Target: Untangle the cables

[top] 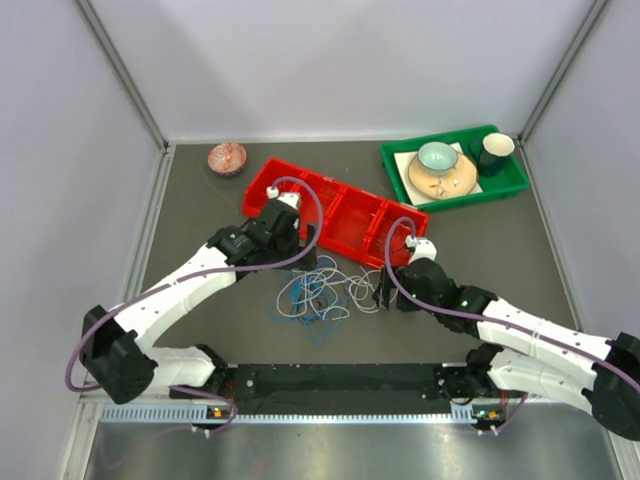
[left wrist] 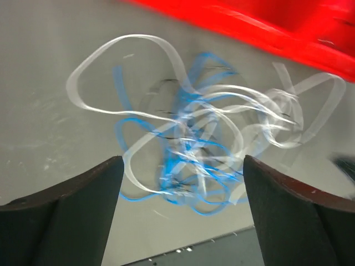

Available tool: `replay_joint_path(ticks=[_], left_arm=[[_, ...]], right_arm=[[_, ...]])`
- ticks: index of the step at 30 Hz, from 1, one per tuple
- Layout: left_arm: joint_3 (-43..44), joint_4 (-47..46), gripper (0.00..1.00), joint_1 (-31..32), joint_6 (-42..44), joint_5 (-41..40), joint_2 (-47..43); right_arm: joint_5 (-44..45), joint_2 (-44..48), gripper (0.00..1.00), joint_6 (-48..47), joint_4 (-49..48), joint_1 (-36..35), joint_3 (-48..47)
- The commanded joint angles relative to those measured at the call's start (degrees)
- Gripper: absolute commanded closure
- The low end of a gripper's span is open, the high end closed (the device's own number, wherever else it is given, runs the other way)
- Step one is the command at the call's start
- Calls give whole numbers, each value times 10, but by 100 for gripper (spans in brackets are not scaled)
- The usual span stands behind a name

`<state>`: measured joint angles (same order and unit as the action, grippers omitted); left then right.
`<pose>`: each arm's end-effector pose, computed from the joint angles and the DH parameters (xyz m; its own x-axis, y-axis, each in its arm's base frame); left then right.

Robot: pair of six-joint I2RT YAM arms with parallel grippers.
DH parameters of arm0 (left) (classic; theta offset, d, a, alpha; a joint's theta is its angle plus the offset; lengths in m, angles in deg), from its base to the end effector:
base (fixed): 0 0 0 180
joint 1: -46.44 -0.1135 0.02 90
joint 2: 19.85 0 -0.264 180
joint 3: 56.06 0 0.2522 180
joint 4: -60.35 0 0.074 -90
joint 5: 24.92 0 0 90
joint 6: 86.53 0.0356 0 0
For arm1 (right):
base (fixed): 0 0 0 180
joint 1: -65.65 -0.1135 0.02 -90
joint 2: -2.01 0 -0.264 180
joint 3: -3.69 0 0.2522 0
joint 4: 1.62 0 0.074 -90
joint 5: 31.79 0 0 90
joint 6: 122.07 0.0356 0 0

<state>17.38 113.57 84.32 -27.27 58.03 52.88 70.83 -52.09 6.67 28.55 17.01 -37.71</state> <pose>0.2082 -0.1564 0.2820 -0.8196 -0.0051 -0.5729 0.1530 0.9617 -0.2274 0.1320 0.1382 0.1979 -0.7428 0.0804 -0.6647 -0.2074 0.9163 0.3427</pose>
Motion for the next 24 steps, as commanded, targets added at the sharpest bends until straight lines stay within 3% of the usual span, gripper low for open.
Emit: replay_joint_path(ticks=[1,8,18,21,24], left_arm=[[68,11,5,80,31,-22,-27],[93,-5,10,196,23,-75,52],[118,-47,11,199,24,-182,169],[123,-54,18,198,35,-191,194],[126,-55,34,199,38,-196,211]], right_arm=[[23,19,6,-7,9,-1,-28],[8,54,6,-5,24,38,-38],[-4,85,5,-6,49,62,-39],[-4,86,5,-2,49,61,-37],[-4,87,5,-2,50,61,-38]])
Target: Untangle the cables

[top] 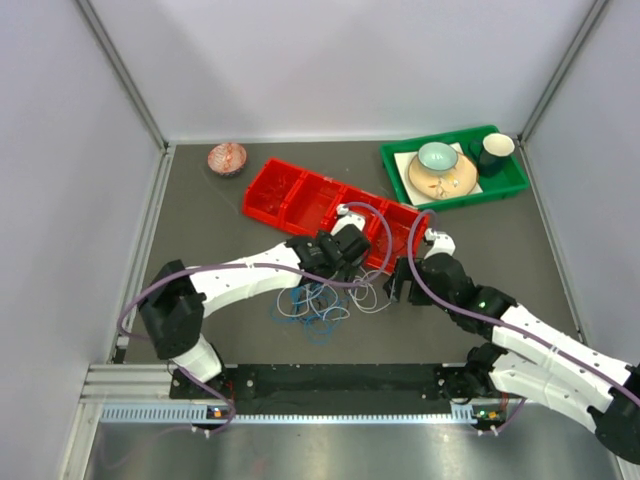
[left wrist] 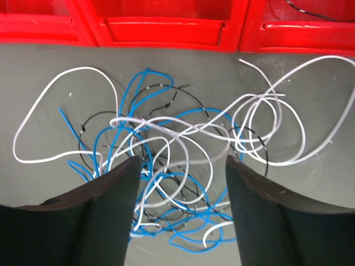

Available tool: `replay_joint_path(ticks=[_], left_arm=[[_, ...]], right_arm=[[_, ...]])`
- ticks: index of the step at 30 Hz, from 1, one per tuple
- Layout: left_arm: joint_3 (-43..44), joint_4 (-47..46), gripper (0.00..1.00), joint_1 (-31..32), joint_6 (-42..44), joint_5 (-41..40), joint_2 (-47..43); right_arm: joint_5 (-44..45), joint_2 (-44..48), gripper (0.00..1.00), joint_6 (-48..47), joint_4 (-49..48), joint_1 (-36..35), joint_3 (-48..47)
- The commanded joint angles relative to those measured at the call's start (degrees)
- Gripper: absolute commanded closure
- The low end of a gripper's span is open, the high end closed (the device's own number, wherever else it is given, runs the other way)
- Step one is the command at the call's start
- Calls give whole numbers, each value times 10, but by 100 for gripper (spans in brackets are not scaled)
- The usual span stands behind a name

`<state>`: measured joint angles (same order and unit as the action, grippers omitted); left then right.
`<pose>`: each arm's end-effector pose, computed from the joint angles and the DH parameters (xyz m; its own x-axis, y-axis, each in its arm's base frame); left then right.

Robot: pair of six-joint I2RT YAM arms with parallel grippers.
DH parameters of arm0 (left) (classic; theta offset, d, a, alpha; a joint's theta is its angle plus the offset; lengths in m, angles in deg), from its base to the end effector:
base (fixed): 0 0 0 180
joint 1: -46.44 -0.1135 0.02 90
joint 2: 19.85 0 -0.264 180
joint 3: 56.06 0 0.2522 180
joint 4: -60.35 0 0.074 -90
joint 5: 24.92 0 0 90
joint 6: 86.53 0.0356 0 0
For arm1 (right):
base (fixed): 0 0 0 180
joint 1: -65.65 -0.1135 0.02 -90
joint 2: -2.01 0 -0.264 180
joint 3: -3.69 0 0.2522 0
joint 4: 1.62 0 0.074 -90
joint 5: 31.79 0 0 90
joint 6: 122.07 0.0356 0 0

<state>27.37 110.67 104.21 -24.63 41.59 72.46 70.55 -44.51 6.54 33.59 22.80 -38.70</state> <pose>0.1904 -0.2753 0.2467 -0.7183 0.3293 -0.6129 0.3726 0.9260 0.0608 0.1328 0.1128 0.2179 -0.7021 0.1802 -0.6889 -0.1344 0.9165 0.3767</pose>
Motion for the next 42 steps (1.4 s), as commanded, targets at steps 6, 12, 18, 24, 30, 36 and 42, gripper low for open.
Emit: replay_joint_path(ticks=[6,12,18,24,30,36,42], left_arm=[[56,11,100,-1,24,-86,15],[149,62,100,-14,60,-84,-65],[189,35,100,-68,56,18,-195],[252,48,100,-94,41,57,-238],[317,50,100,-94,34,47,-255],[339,59,100,-94,31,30,-269],[354,60,100,-94,19,30,-276]], right_arm=[[-2,9,5,-3,-1,3,-37],[-6,8,6,-16,-2,3,-60],[-24,-5,6,-23,-13,4,-88],[-73,-30,6,-13,-62,1,-93],[-91,-85,5,-12,-98,-27,-112],[-102,-144,4,-9,-133,-62,-138],[-108,-188,4,5,-197,-70,-144]])
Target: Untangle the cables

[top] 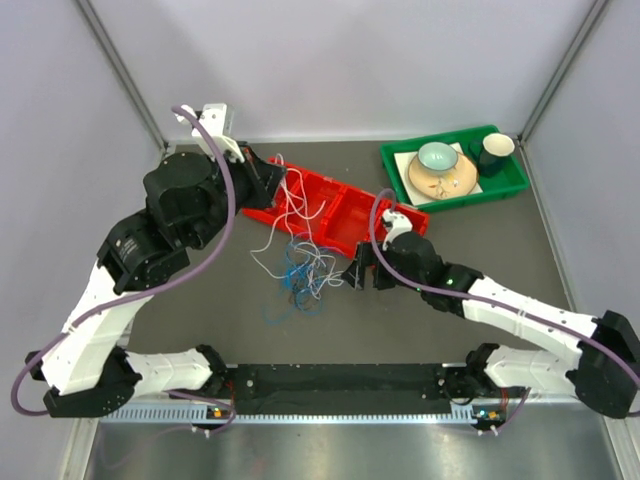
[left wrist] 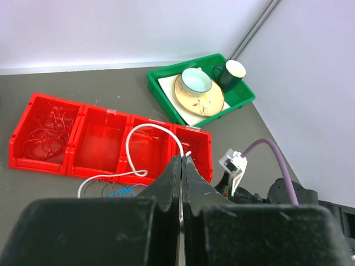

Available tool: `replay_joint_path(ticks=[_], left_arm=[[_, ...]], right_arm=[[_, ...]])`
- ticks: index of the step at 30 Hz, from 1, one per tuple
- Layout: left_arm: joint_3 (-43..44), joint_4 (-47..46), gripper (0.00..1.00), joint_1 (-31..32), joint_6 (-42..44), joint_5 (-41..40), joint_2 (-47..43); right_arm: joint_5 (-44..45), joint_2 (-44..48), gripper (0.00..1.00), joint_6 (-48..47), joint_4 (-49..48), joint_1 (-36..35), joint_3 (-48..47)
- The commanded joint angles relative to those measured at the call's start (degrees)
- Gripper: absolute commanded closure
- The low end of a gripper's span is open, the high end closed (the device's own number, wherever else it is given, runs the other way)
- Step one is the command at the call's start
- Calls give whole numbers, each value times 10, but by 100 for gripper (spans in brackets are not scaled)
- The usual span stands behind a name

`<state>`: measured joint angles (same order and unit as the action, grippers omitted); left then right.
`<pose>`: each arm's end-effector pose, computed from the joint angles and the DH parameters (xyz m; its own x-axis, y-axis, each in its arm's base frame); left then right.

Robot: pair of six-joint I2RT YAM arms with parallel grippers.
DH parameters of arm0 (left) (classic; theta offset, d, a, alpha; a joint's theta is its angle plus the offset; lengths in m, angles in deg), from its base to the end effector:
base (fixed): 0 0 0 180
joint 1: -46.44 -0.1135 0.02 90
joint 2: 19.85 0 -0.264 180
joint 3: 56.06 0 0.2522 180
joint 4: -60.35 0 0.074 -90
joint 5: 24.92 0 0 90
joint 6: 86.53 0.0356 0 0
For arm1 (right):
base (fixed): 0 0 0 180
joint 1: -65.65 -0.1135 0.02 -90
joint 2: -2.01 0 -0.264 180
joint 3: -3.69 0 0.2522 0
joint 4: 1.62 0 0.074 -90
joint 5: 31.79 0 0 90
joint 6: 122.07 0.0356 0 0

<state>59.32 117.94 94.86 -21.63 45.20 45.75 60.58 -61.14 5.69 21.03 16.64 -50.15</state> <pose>0.1287 -0.1268 0.5319 -0.2852 -0.2796 -0.9168 0.3963 0.8365 -0.3784 0.1602 0.1822 0.2502 -0.7222 0.1017 -0.6841 -0.3654 0.7837 0.5022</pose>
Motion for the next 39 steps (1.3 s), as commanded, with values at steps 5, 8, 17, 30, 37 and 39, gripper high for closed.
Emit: replay_joint_path(ticks=[5,8,17,30,37,39], left_arm=[[84,0,100,-1,-8,-24,-7],[107,-3,100,-1,-11,-32,-7],[113,-24,100,-1,-22,-45,0],[105,-38,100,-1,-30,-45,6],[95,-46,100,-1,-34,-40,-5],[96,-44,100,-1,-35,-39,-1]], right_arm=[[-3,-47,5,23,-117,-34,-35],[4,-61,5,23,-135,-46,-40],[61,-74,6,22,-190,-98,-62],[135,-165,17,18,-269,-196,-77],[185,-263,19,-6,-312,-197,-125],[200,-284,26,-8,-334,-196,-138]])
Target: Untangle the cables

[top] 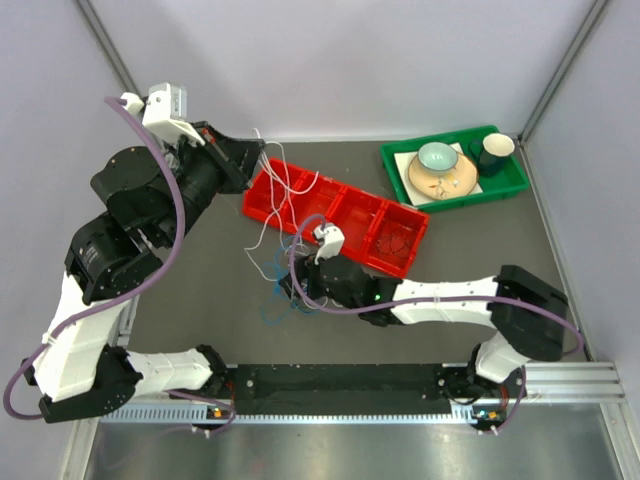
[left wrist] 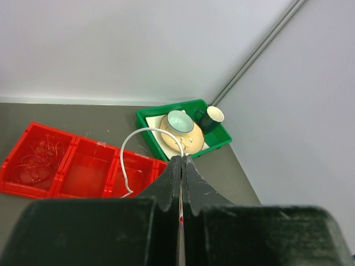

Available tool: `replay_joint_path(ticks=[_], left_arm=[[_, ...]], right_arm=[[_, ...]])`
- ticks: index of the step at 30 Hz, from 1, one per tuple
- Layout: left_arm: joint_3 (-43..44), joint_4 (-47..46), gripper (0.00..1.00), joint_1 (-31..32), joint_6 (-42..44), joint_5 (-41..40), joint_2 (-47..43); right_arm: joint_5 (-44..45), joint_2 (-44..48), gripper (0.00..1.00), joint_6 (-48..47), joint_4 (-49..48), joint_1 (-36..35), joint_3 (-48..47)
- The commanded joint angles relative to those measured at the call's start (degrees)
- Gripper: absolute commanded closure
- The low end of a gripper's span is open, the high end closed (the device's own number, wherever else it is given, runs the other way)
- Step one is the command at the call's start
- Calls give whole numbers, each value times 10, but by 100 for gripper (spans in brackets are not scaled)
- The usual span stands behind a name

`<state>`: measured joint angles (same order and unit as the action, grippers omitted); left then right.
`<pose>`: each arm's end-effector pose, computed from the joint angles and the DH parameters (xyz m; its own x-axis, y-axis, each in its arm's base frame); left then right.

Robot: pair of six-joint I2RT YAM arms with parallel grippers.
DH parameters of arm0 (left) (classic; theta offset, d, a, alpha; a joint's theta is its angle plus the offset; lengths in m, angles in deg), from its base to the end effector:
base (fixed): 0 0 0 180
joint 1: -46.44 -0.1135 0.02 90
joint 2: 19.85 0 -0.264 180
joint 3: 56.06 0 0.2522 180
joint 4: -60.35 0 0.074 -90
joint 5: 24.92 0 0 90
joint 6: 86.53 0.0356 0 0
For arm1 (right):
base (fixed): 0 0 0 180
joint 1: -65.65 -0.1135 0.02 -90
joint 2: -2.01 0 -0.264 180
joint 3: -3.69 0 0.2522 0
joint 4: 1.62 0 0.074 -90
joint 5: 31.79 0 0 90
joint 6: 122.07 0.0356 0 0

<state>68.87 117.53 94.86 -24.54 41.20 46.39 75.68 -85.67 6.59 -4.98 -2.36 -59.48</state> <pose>0.1111 -0.1035 0.5734 -0.1797 -0.4446 -0.8775 0.3750 0.7938 -0.4789 0.1370 0.3108 0.2337 -0.5925 0.1241 -0.7959 -0.5244 0.6906 0.4980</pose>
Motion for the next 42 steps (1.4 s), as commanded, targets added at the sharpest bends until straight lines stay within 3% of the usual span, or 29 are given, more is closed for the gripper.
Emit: replay_joint_path(ticks=[1,4,5,12,17,23,28,34,42], left_arm=[[0,-39,100,0,-7,1,-8],[-1,-42,100,-1,-7,0,-5],[-1,-43,100,-1,-6,0,-1],[55,-55,100,-3,48,-74,63],[163,-35,100,-53,58,-55,158],[191,-58,100,-137,30,22,187],[212,-62,100,-151,31,26,196],[215,-69,100,-157,46,-2,180],[211,-83,100,-160,80,-59,138]], right_arm=[[59,-56,30,-17,-82,-6,-46],[70,-61,79,-14,-90,-7,-39],[71,-49,100,-11,-87,-6,-33],[63,110,100,-1,-54,-7,107],[62,253,100,21,100,-7,197],[91,425,100,66,280,-7,263],[153,527,100,139,488,-7,281],[184,580,100,232,606,-7,278],[225,560,100,291,654,-6,264]])
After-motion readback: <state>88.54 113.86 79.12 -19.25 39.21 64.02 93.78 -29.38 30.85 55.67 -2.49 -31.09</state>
